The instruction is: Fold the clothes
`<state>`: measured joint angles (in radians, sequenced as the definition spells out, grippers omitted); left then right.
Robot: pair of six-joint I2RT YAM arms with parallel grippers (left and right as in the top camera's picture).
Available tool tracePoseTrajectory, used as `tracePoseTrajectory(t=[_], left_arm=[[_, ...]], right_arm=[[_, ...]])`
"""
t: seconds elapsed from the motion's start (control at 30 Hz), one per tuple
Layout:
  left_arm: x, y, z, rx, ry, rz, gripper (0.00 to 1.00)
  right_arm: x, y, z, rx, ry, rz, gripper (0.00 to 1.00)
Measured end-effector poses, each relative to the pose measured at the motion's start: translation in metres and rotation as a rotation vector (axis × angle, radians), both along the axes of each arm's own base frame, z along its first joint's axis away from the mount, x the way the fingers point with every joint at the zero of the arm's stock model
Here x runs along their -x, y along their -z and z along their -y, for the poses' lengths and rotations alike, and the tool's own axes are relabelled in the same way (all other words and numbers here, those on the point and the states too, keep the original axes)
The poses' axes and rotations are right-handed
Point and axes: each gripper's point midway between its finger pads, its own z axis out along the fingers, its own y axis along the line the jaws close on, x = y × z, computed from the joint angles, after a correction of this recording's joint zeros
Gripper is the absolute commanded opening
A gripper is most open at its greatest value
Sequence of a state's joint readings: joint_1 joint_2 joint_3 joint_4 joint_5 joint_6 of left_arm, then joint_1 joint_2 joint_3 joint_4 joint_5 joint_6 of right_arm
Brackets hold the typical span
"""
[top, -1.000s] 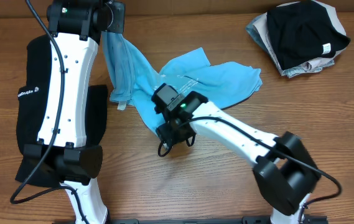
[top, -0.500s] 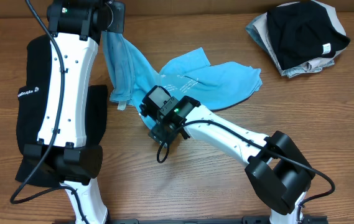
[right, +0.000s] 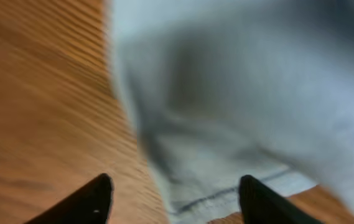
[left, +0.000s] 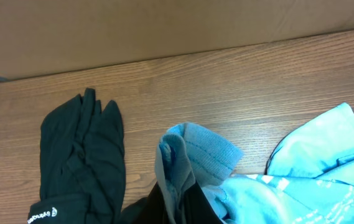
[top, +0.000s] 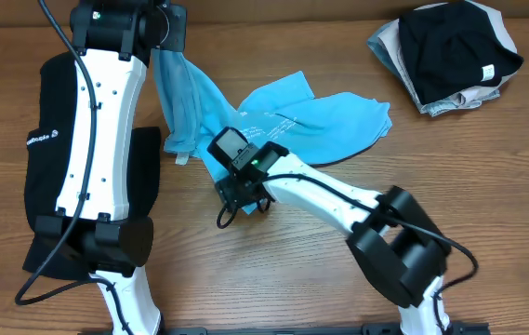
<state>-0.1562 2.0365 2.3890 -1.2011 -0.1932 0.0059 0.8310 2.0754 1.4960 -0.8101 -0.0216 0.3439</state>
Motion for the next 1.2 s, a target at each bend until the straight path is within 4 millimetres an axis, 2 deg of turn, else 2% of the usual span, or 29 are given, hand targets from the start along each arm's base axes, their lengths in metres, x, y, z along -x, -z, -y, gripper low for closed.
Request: tracePoseTrajectory(t=[0.07,0.23,0.47,0.53,0.63,0.8,0.93,1.03,1.2], left_arm=[[0.000,0.000,0.000,0.000,0.000,0.000,0.04],[0.000,0.000,0.000,0.000,0.000,0.000,0.04],[0.002,0.002,0.000,-0.003,0.001,-0.010,0.04],[0.003,0.002,-0.001,-0.003,0.001,-0.015,0.04],[0.004,0.003,-0.001,-0.004,0.001,-0.021,0.04],[0.005,0.005,-0.001,-0.006,0.000,-0.030,0.04],[0.007,0.006,-0.001,-0.008,0.000,-0.040,0.04],[0.008,0.006,-0.001,-0.008,0.000,-0.041,0.04],[0.007,0.006,-0.001,-0.007,0.001,-0.040,0.04]], right_arm=[[0.003,0.007,0.006,0.019,0.046,-0.032,0.53],[0.003,0.009,0.011,0.017,0.177,-0.064,0.52],[0.005,0.017,0.013,0.029,0.255,-0.093,0.52],[0.005,0.017,0.013,0.028,0.262,-0.095,0.45],[0.005,0.018,0.014,0.029,0.276,-0.096,0.25],[0.004,0.019,0.013,0.025,0.276,-0.093,0.04],[0.002,0.019,0.014,0.022,0.292,-0.098,0.04],[-0.002,0.016,0.027,0.053,0.319,-0.121,0.04],[-0.029,0.003,0.073,0.097,0.425,-0.163,0.04]])
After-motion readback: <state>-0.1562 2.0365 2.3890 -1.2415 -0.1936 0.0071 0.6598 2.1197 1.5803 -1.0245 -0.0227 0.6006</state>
